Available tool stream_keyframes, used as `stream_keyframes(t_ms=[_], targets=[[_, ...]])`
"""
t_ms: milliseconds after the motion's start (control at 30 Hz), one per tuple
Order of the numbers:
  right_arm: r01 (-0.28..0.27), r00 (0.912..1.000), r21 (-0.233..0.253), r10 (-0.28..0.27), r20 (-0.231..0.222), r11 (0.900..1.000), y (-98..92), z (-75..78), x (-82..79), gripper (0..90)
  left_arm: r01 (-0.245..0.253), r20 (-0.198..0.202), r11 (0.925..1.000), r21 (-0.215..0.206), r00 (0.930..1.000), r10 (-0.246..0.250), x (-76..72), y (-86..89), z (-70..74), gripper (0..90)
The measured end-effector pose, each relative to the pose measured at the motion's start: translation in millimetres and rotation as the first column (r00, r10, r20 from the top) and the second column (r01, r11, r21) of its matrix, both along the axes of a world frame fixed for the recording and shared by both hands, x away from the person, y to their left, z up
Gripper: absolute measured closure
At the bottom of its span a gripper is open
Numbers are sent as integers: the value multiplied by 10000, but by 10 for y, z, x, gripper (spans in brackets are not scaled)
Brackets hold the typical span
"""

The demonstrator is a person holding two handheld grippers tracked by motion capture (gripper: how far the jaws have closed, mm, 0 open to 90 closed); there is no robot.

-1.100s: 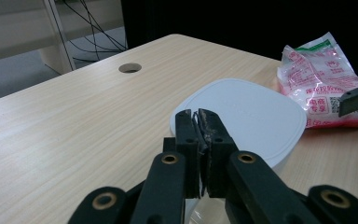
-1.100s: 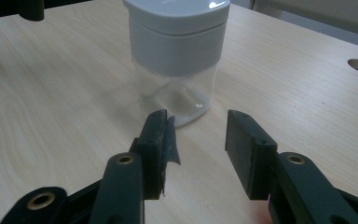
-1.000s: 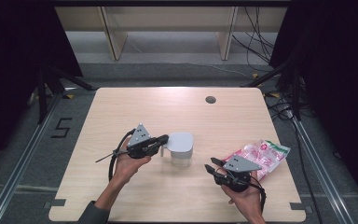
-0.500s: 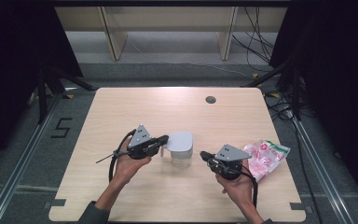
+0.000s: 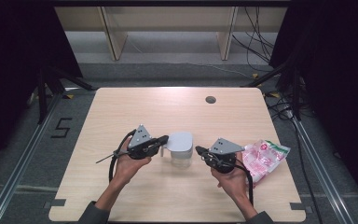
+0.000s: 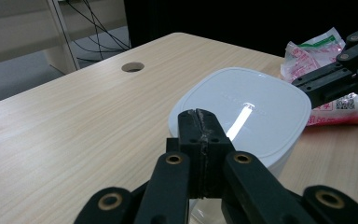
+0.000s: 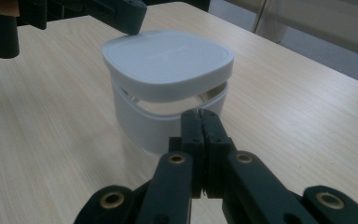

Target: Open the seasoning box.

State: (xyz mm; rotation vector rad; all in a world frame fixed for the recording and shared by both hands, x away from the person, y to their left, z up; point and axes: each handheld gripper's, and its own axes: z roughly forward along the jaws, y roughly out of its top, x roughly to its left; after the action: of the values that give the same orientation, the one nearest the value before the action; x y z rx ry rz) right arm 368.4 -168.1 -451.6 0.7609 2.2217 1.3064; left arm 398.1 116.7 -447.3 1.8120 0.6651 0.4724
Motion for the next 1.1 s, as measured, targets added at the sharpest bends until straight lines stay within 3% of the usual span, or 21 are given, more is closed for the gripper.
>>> stream_keyframes(t_ms=[333, 567, 667, 700, 933, 1100], targets=[[-120, 9995, -176, 115, -290, 9998, 55, -4, 29, 900, -62, 41, 10000, -2, 10000, 62, 3, 11, -4, 891], [-173, 9998, -251, 169, -129, 9995, 84, -1, 49, 900, -80, 11, 10000, 1, 10000, 80, 2, 7, -3, 890], [-78, 9990, -146, 71, -446, 9999, 95, -6, 38, 900, -83, 16, 10000, -15, 10000, 83, 3, 8, -5, 890], [-119, 9998, -181, 116, -174, 9998, 89, 2, 53, 900, -83, 55, 10000, 29, 10000, 82, 1, 8, -3, 891], [-277, 9996, -212, 277, -21, 9994, 122, 57, 52, 900, -123, 46, 9999, 32, 9999, 123, 6, 16, -9, 881], [-212, 9998, -273, 213, 23, 9994, 151, 92, 53, 900, -190, 39, 9998, -89, 9998, 190, 2, 44, 0, 815]])
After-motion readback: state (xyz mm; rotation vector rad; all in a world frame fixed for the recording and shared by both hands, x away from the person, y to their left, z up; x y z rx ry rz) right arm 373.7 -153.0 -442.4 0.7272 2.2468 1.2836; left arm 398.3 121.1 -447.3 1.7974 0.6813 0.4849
